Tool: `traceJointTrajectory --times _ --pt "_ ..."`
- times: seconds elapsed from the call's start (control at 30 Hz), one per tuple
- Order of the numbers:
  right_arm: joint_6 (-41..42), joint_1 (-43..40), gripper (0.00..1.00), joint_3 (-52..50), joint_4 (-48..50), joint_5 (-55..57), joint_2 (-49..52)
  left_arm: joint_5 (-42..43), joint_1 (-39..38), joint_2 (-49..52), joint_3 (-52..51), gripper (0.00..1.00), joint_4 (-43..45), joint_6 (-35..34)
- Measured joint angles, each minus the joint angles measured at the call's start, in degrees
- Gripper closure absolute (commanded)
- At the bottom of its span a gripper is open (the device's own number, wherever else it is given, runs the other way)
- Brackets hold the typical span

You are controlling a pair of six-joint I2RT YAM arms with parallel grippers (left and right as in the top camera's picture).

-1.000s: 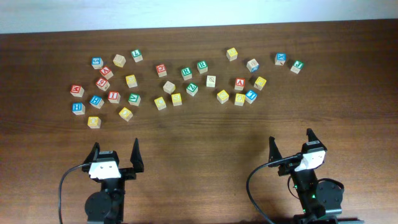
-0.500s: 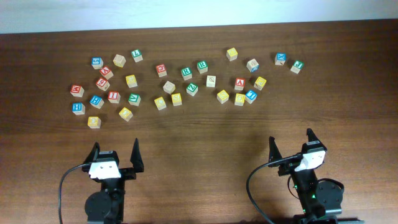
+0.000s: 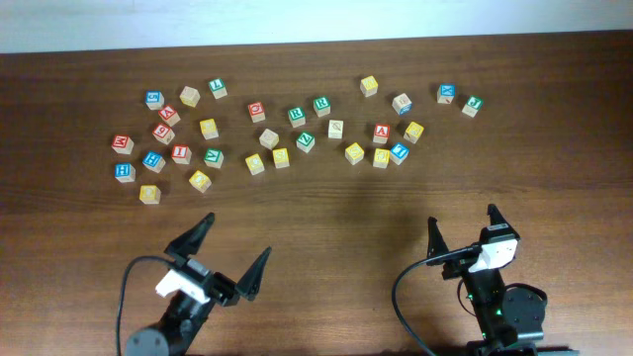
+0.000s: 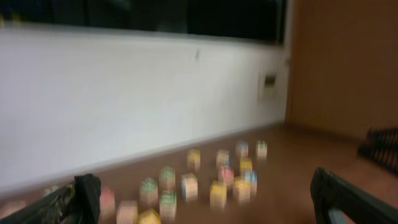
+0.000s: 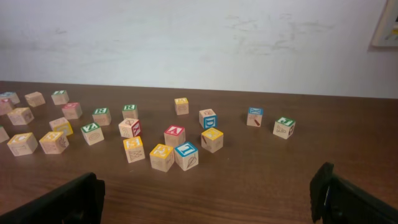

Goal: Spell out ICRA
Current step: 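Raise the left arm and move its gripper over the red-lettered I block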

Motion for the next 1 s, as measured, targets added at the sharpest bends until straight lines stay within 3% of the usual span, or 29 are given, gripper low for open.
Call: traceJointTrajectory --times 0.2,0.3,0.43,0.57,0.77,0.83,1.0 --pt "0.0 0.0 0.02 0.0 0.0 0.0 0.0 1.1 0.0 -0.2 0.1 0.01 23.1 0.0" --pt "0.0 0.0 0.02 0.0 0.0 0.0 0.0 0.4 0.0 -0.2 2.1 0.01 21.9 -0.1" --pt "0.0 0.0 0.02 0.0 0.0 0.0 0.0 -3.7 0.0 1.2 11.6 0.01 13.2 0.2" --pt "0.0 0.0 0.02 0.0 0.0 0.0 0.0 -5.0 0.0 9.7 25.8 0.01 3.4 2.5" --pt "0.0 0.0 0.02 0.0 0.0 0.0 0.0 -5.5 0.0 31.5 49.4 0.01 -30.1 5.6" --pt "0.0 0.0 0.02 0.0 0.0 0.0 0.1 -5.2 0.0 38.5 54.3 0.01 -33.7 6.1" --pt "0.0 0.0 0.02 0.0 0.0 0.0 0.0 -3.5 0.0 43.7 55.9 0.01 -34.9 6.3"
